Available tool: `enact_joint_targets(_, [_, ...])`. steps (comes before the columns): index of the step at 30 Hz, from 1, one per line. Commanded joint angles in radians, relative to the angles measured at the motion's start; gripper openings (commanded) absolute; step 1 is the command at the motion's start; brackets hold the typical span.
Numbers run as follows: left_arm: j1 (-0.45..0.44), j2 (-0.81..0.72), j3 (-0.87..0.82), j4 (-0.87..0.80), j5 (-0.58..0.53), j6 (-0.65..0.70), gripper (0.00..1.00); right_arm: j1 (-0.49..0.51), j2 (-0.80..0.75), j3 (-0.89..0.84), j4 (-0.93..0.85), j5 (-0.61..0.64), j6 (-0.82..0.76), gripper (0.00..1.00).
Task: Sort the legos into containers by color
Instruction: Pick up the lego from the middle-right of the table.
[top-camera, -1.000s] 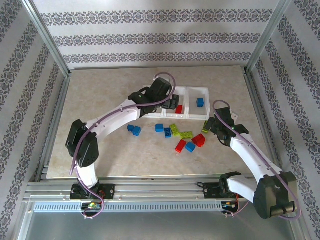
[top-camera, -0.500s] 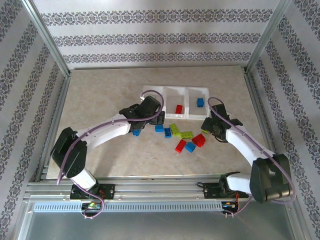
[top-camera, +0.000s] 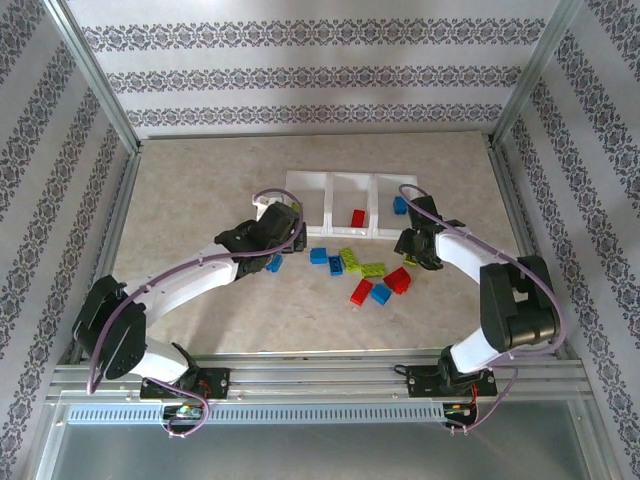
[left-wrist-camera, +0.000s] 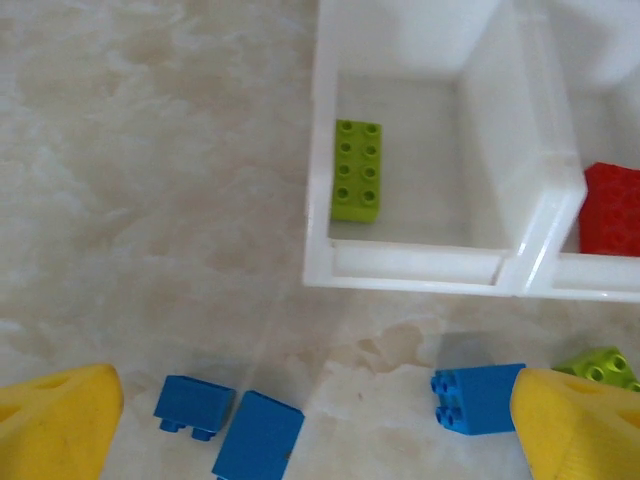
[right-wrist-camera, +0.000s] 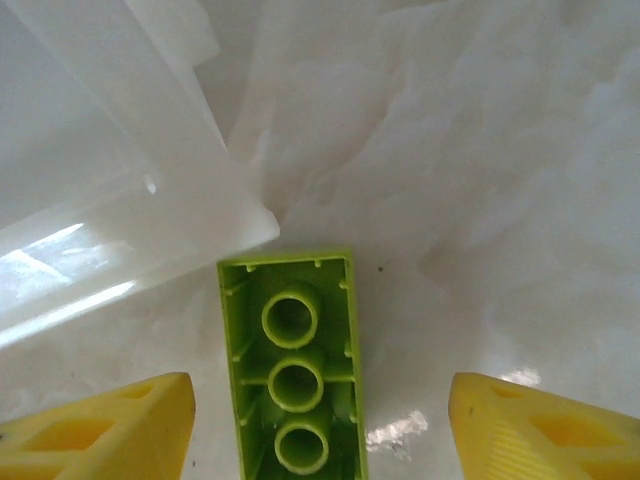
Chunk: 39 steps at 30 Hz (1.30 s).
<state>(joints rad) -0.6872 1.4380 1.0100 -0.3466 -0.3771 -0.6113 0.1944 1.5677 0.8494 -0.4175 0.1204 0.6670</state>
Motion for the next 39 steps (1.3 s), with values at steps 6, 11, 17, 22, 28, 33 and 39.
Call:
enact_joint_targets(6, [0.038,-0.068,-0.045,-0.014,-0.064,-0.057,1.0,0.014,0.092,0.043,0.035,-0.034,-0.007,0.58])
enact_joint_targets(11, [0.053,-0.087,-0.071,-0.017,-0.064,-0.081,1.0,0.01,0.088,0.037,0.035,-0.035,-0.013,0.47])
enact_joint_targets(17, [0.071,-0.112,-0.094,-0.014,-0.066,-0.105,1.0,0.01,0.061,0.021,0.022,-0.036,-0.015,0.31])
enact_joint_targets(22, [0.085,-0.13,-0.108,-0.014,-0.076,-0.116,1.0,0.031,0.001,0.031,-0.035,-0.002,-0.021,0.21])
enact_joint_targets(28, [0.12,-0.138,-0.142,-0.017,-0.056,-0.183,1.0,0.108,-0.095,0.079,-0.119,0.078,-0.027,0.2])
enact_joint_targets(33, [0.181,-0.141,-0.191,-0.004,0.022,-0.252,1.0,0.183,-0.154,0.135,-0.142,0.105,-0.026,0.2])
enact_joint_targets(39, [0.254,-0.152,-0.265,0.046,0.114,-0.313,1.0,0.301,-0.147,0.244,-0.136,0.114,-0.043,0.2])
